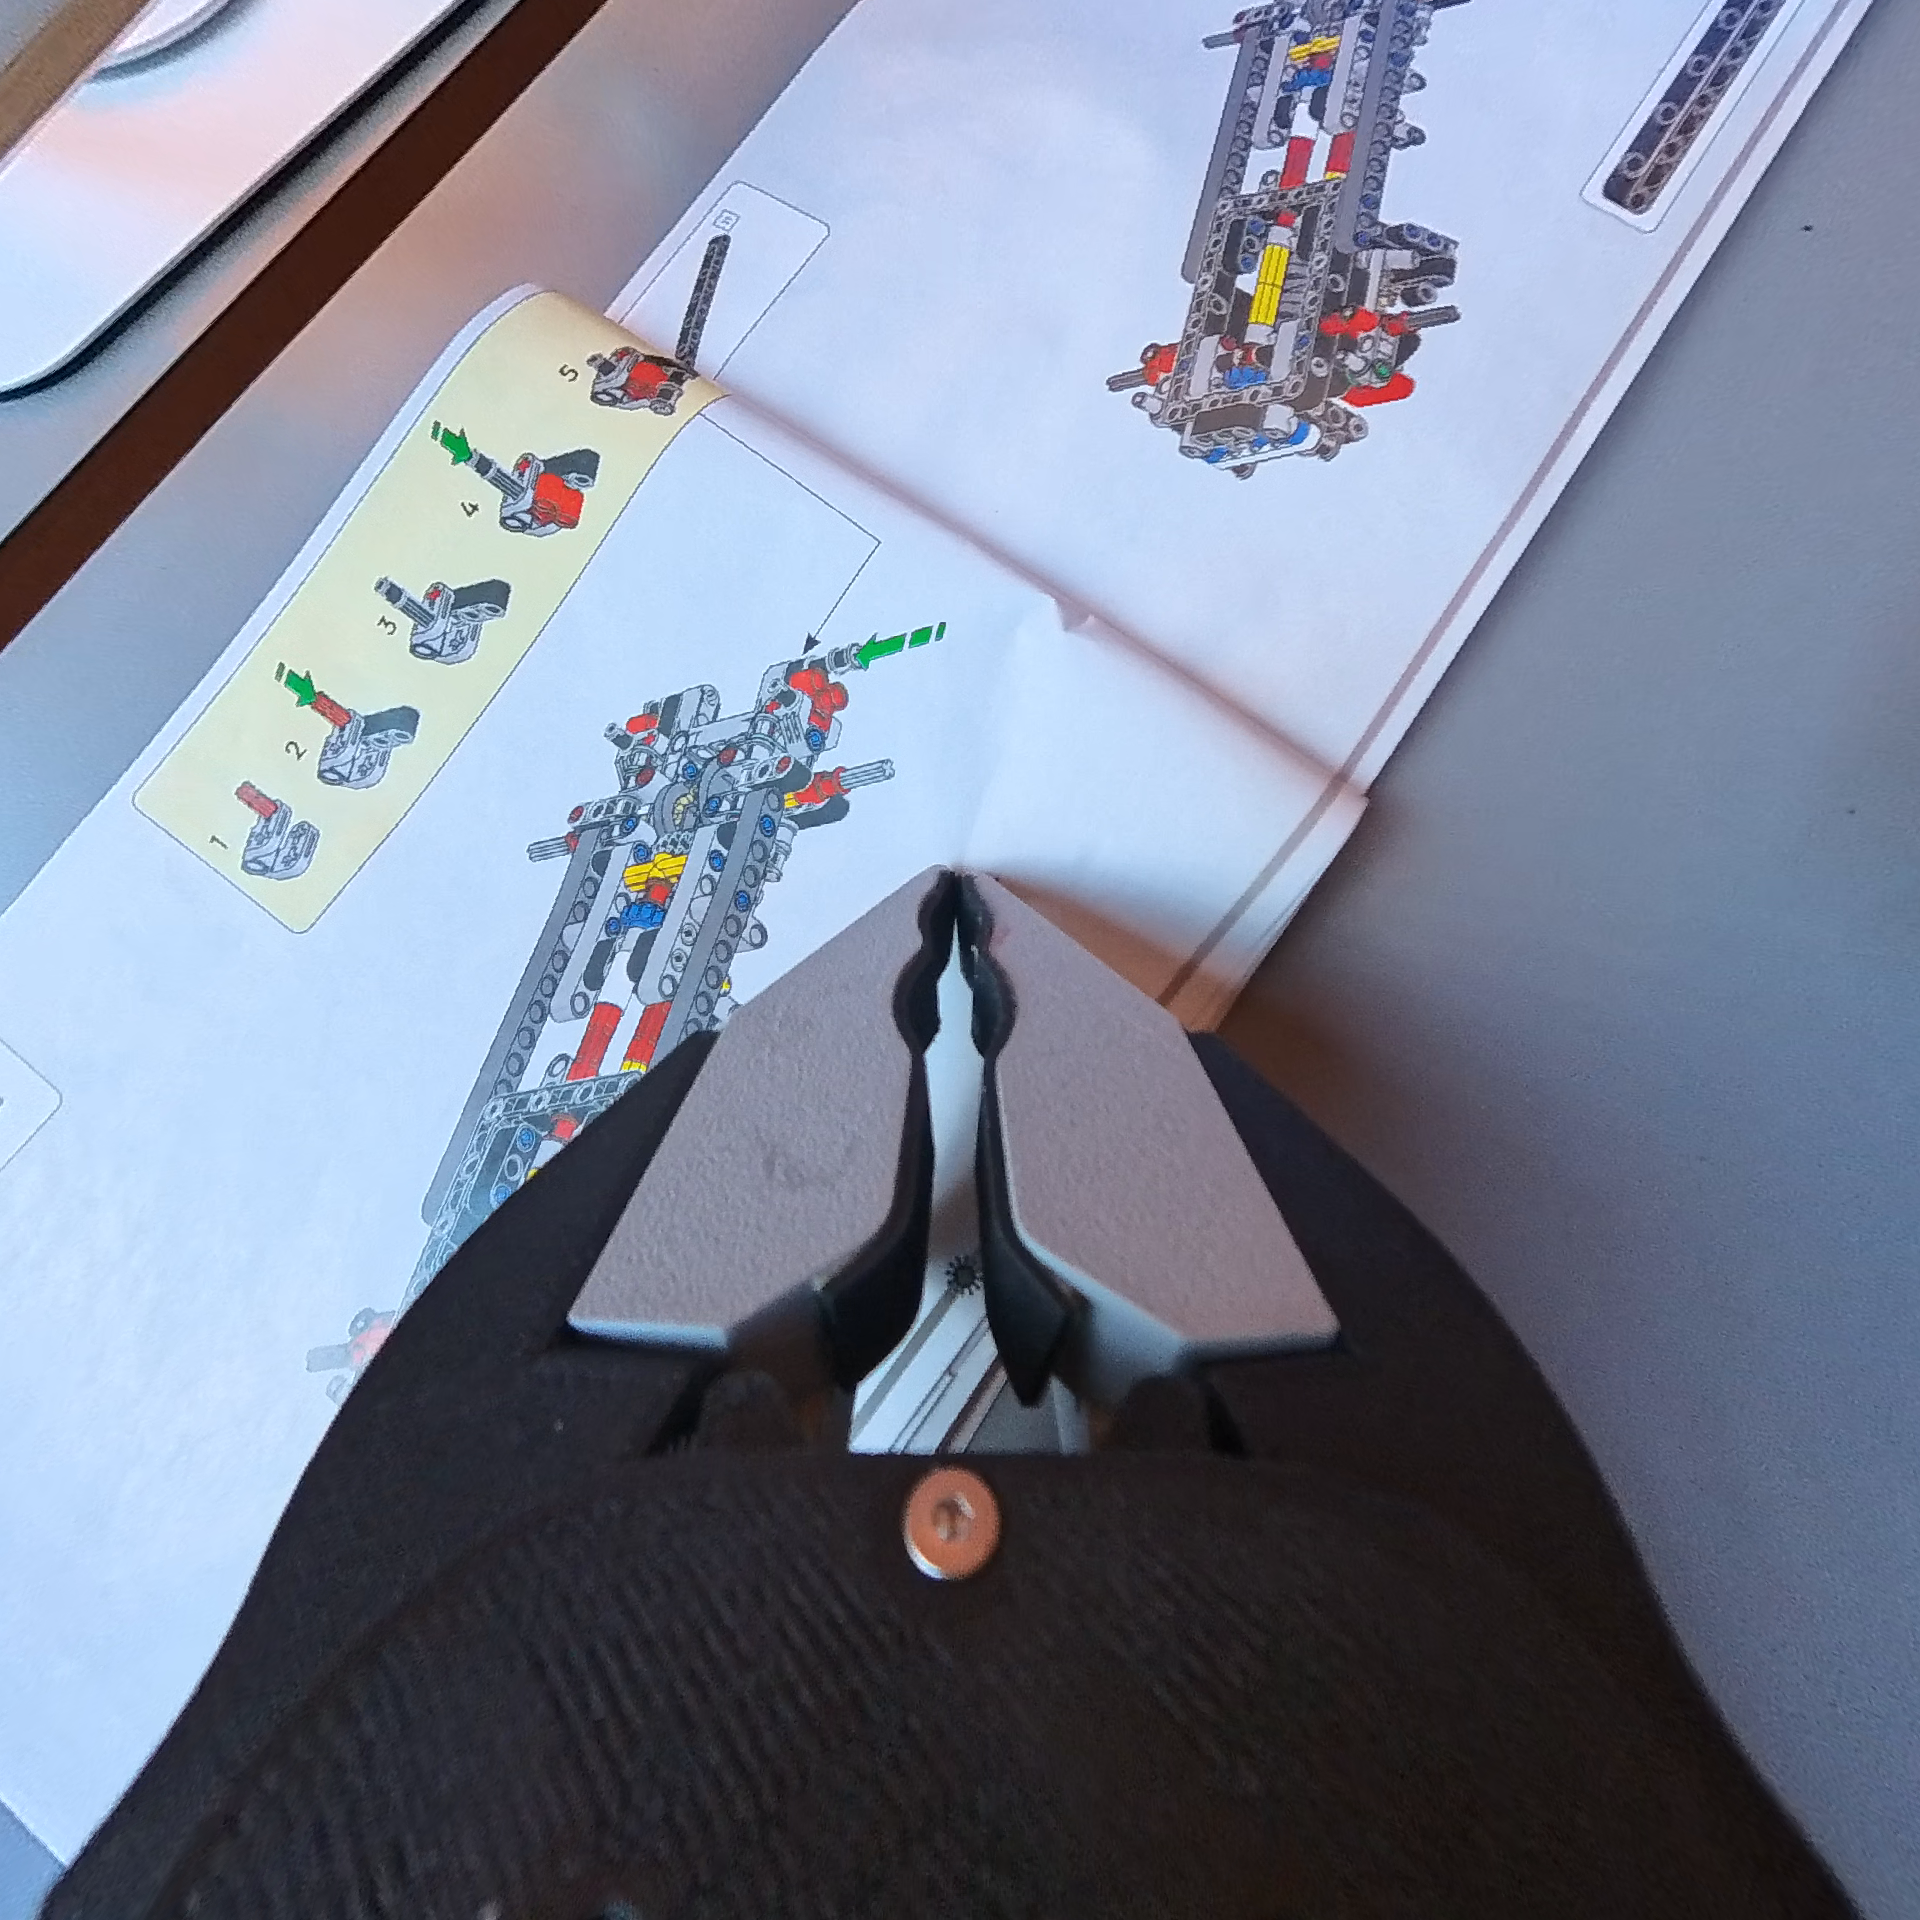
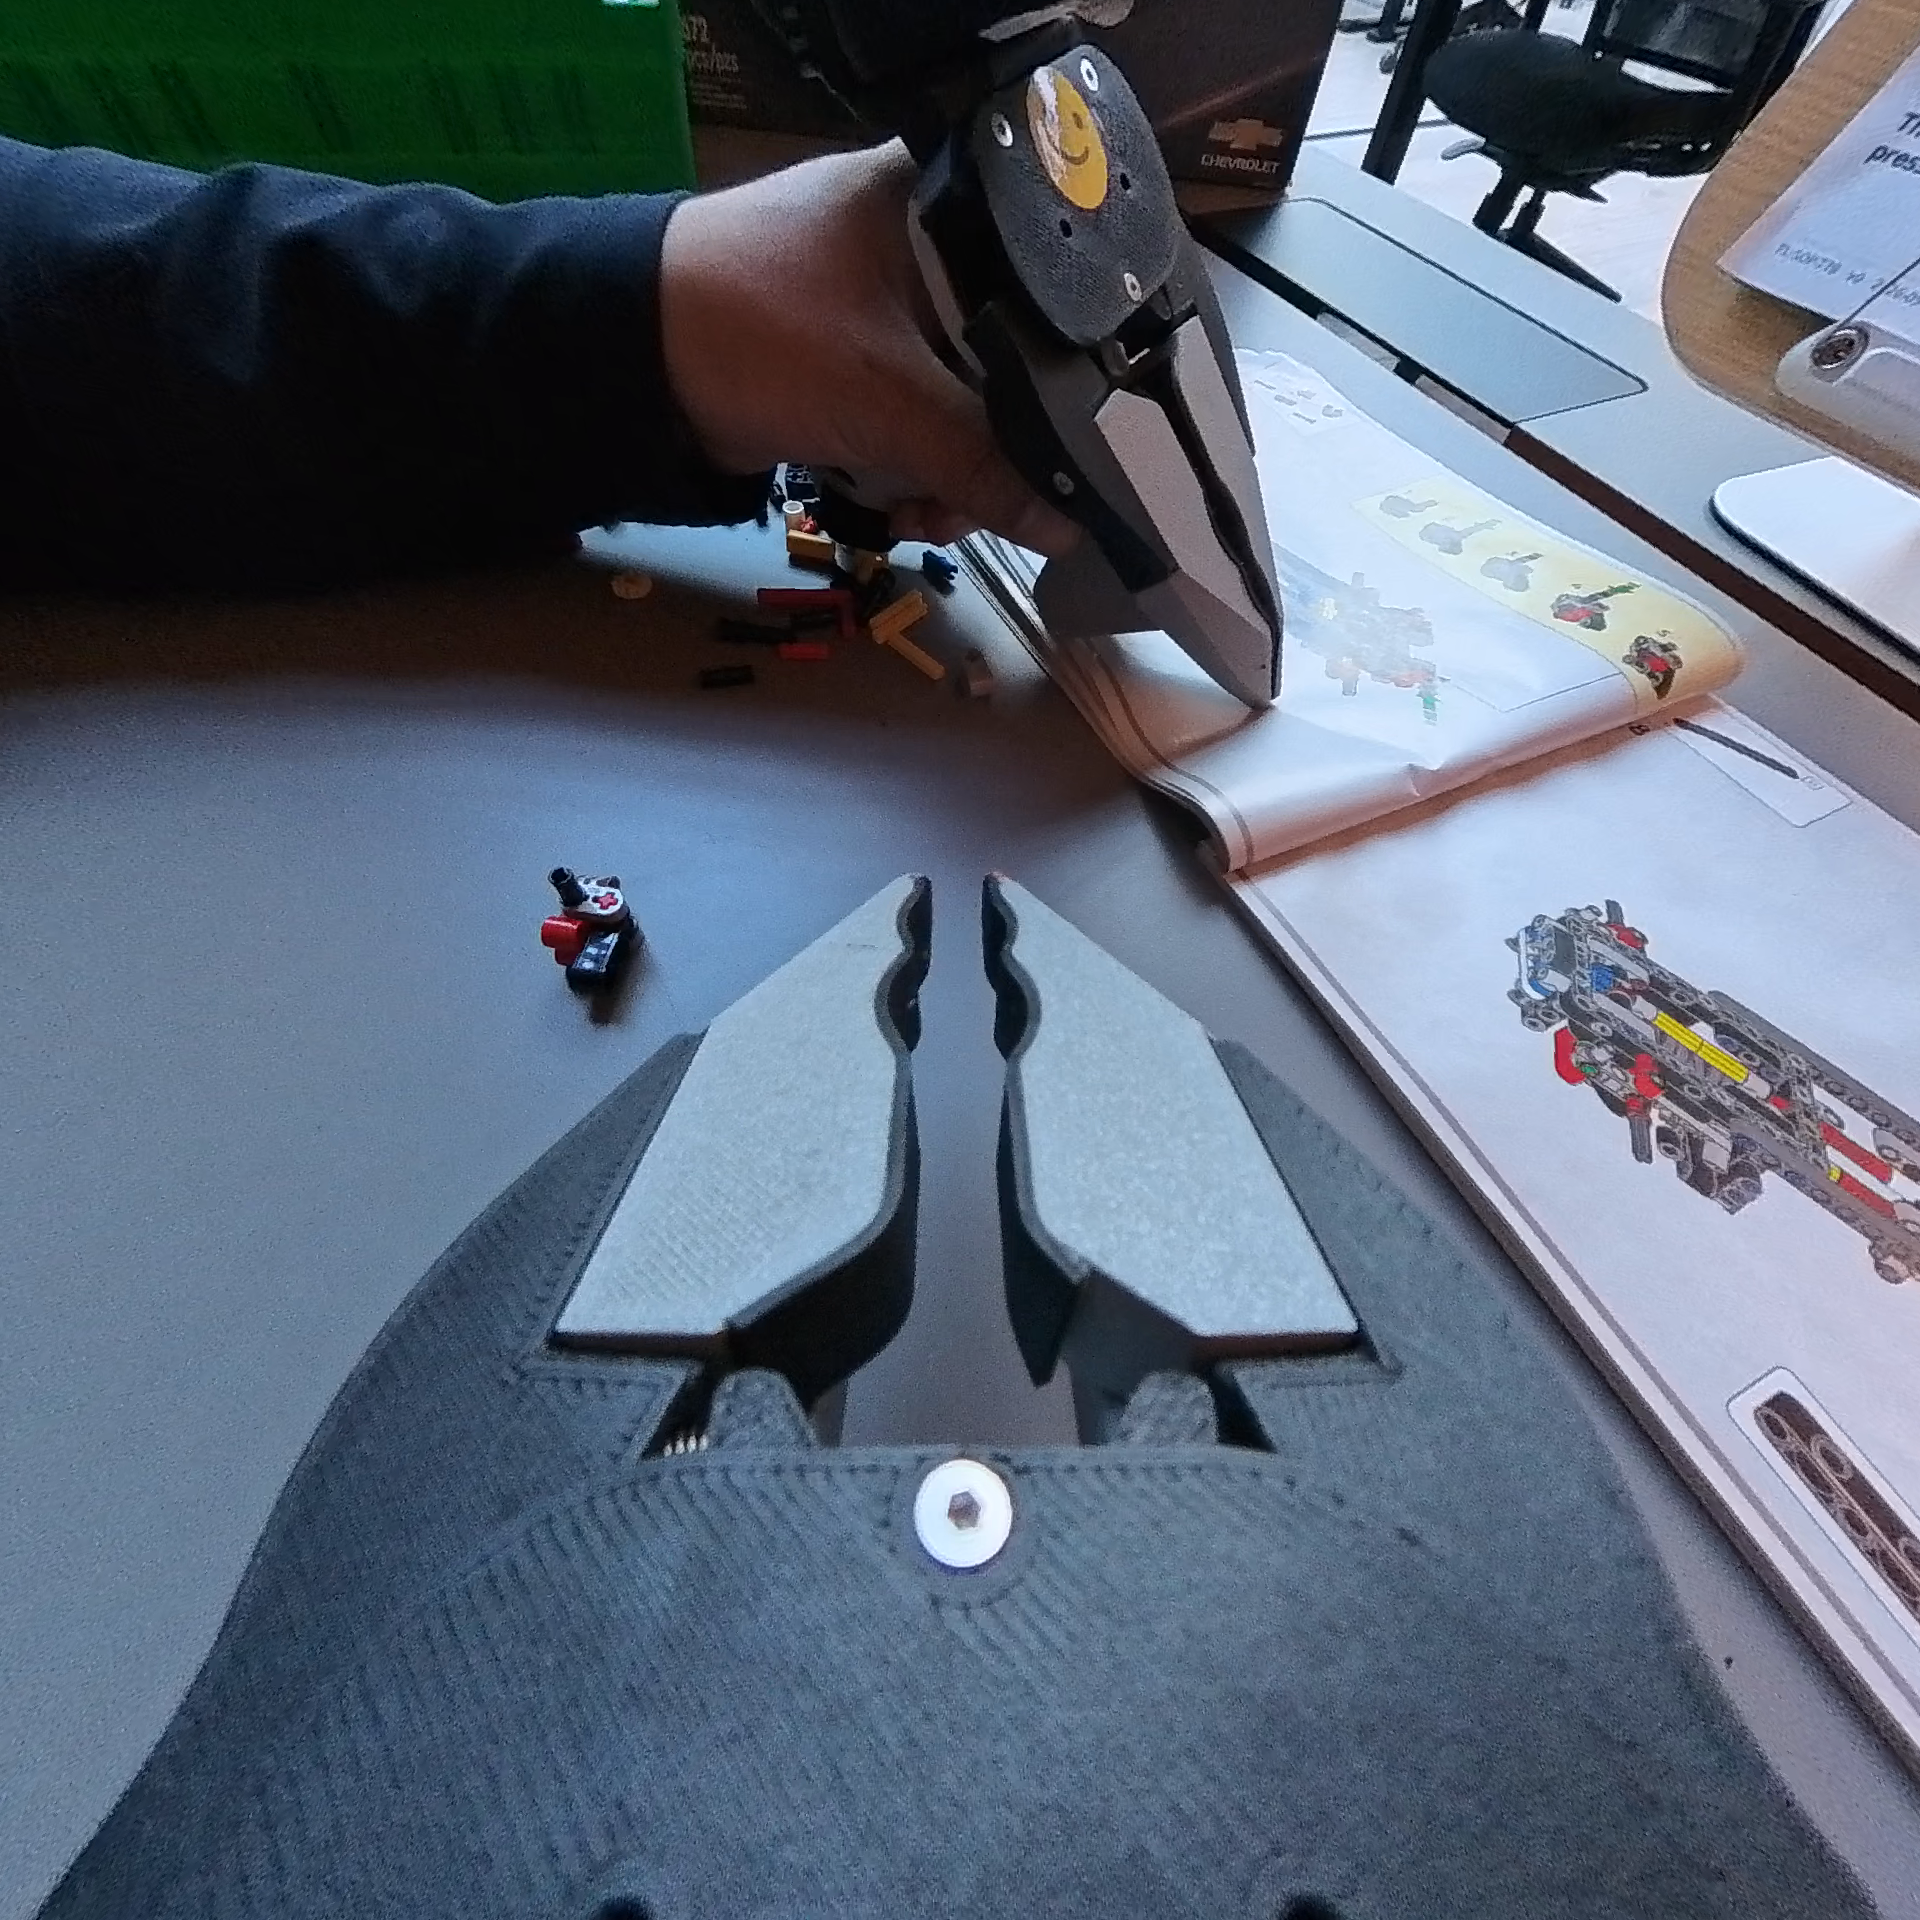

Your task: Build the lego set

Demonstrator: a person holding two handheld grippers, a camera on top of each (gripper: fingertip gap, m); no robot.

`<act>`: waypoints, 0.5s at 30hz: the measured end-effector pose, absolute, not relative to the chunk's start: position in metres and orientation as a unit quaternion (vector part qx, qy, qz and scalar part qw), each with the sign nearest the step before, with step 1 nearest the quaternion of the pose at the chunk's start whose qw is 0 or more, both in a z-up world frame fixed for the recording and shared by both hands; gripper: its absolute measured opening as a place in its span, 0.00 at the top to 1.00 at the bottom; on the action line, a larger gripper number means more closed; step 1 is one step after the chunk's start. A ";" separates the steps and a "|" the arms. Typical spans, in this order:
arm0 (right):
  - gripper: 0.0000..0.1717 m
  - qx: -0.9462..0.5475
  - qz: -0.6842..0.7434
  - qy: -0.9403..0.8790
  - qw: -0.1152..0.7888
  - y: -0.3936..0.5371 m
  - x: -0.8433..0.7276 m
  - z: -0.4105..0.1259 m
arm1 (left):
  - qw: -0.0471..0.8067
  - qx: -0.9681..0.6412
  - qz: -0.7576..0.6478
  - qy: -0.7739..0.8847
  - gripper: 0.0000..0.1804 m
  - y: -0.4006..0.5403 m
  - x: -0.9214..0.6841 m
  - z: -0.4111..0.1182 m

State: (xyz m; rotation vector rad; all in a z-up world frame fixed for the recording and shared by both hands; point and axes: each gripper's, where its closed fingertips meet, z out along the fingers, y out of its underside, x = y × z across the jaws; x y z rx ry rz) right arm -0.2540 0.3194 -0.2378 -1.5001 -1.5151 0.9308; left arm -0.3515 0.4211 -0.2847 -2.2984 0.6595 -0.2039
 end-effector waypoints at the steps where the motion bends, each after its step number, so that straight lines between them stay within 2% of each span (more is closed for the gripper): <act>1: 0.96 -0.590 0.368 -0.599 0.396 0.319 -0.254 -0.238 | 0.362 -0.894 -0.080 0.253 1.00 0.421 -0.352 -0.285; 6: 0.95 -0.585 0.361 -0.610 0.393 0.315 -0.253 -0.239 | 0.350 -0.902 -0.073 0.242 1.00 0.416 -0.354 -0.277; 11: 0.94 -0.573 0.354 -0.625 0.395 0.306 -0.252 -0.238 | 0.344 -0.898 0.004 0.274 1.00 0.399 -0.365 -0.248; 15: 0.93 -0.567 0.374 -0.634 0.369 0.294 -0.253 -0.240 | 0.342 -0.891 -0.016 0.299 1.00 0.364 -0.349 -0.231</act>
